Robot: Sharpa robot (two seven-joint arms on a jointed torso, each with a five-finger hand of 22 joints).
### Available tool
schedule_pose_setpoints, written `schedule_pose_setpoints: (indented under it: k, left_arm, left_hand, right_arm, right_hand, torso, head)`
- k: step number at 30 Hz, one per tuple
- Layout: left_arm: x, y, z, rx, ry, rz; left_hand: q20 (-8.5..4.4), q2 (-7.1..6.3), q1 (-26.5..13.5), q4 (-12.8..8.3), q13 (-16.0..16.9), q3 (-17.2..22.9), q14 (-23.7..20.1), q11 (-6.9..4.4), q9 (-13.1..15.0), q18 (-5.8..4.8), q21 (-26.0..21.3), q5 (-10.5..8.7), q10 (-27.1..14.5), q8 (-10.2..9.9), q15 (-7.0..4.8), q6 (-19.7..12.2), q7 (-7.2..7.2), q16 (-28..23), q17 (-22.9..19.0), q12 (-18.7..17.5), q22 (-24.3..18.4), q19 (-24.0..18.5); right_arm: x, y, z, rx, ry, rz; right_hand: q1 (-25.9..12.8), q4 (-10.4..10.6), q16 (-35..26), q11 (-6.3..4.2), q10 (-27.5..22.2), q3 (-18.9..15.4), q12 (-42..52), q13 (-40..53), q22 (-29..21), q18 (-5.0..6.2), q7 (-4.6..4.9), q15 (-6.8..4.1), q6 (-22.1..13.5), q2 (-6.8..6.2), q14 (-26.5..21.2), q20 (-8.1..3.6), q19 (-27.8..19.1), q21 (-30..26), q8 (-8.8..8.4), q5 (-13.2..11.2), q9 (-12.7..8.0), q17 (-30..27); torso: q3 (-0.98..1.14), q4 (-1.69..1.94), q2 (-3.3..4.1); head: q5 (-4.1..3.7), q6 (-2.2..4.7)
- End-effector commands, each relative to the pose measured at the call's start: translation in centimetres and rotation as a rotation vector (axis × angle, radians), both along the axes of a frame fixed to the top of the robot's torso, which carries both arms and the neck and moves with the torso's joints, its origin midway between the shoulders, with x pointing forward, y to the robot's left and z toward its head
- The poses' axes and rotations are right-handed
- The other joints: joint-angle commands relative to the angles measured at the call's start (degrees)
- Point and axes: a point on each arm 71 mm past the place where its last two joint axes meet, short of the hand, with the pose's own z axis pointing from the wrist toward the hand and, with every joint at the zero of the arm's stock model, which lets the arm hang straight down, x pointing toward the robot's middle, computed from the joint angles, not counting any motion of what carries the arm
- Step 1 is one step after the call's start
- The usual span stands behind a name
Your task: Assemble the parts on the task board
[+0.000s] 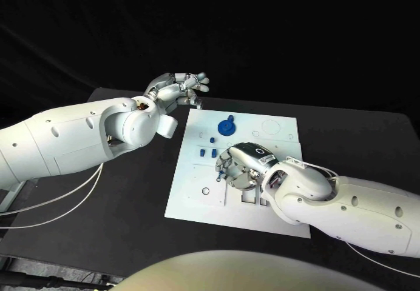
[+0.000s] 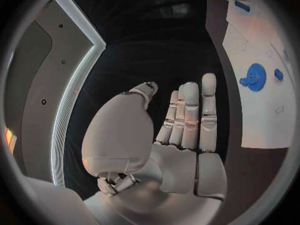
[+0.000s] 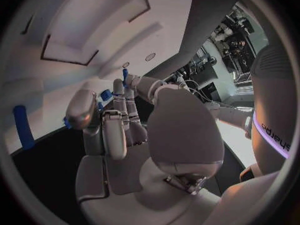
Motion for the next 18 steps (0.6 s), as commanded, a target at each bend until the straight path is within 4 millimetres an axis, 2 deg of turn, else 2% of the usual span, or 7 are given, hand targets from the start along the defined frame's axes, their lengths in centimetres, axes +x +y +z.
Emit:
schedule_pose_setpoints:
  k: [1, 8, 18]
  left_arm:
    - [-0.03, -0.29, 0.13, -0.012, 0.000, -0.020]
    - [-0.03, -0.35, 0.13, -0.011, 0.000, -0.023]
    - [-0.01, -0.29, 0.10, -0.009, 0.002, -0.023]
  left_hand:
    - [0.24, 0.22, 0.5, 0.0, -0.1, 0.1, -0.3, 0.14, 0.0, 0.45, -0.4, 0.19, -0.3, 0.0, 0.18, -0.4, -0.11, -0.2, 0.0, -0.1, -0.1, 0.3]
    - [0.24, 0.22, 0.5, 0.0, -0.1, 0.1, -0.3, 0.14, 0.0, 0.45, -0.4, 0.19, -0.3, 0.0, 0.18, -0.4, -0.11, -0.2, 0.0, -0.1, -0.1, 0.3]
    - [0.28, 0.25, 0.5, 0.0, -0.1, 0.1, -0.4, 0.16, 0.0, 0.46, -0.5, 0.09, -0.4, 0.1, 0.21, -0.4, -0.10, -0.1, -0.1, 0.0, -0.1, 0.3]
  right_arm:
    - [-0.25, 0.27, -0.08, -0.010, 0.007, 0.019]
    - [-0.29, 0.38, -0.29, -0.028, 0.019, 0.023]
    - [-0.21, 0.30, -0.67, -0.052, 0.031, 0.019]
  right_hand:
    - [-0.6, 0.0, 0.3, 0.05, 0.3, -0.1, -0.2, 0.0, 0.1, -0.58, 0.35, -0.20, 0.2, -0.15, 3.8, 0.22, -0.1, -0.3, 0.13, 0.1, 0.1, 3.2]
    - [-0.7, 0.0, 0.3, 0.04, 0.3, -0.1, -0.3, 0.0, 0.0, -0.57, 0.34, -0.20, 0.2, -0.14, 3.7, 0.22, -0.2, -0.3, 0.13, 0.1, 0.1, 3.1]
    - [-0.7, -0.1, 0.2, 0.04, 0.3, -0.1, -0.3, 0.0, -0.1, -0.51, 0.33, -0.20, 0.1, -0.11, 3.7, 0.23, -0.3, -0.6, 0.12, 0.1, 0.1, 3.0]
  torso:
    - [0.01, -0.04, 0.02]
    - [0.02, -0.04, -0.02]
    - [0.02, 0.00, -0.05]
  head:
    - [0.05, -0.12]
    - [0.21, -0.41]
    - [0.16, -0.42]
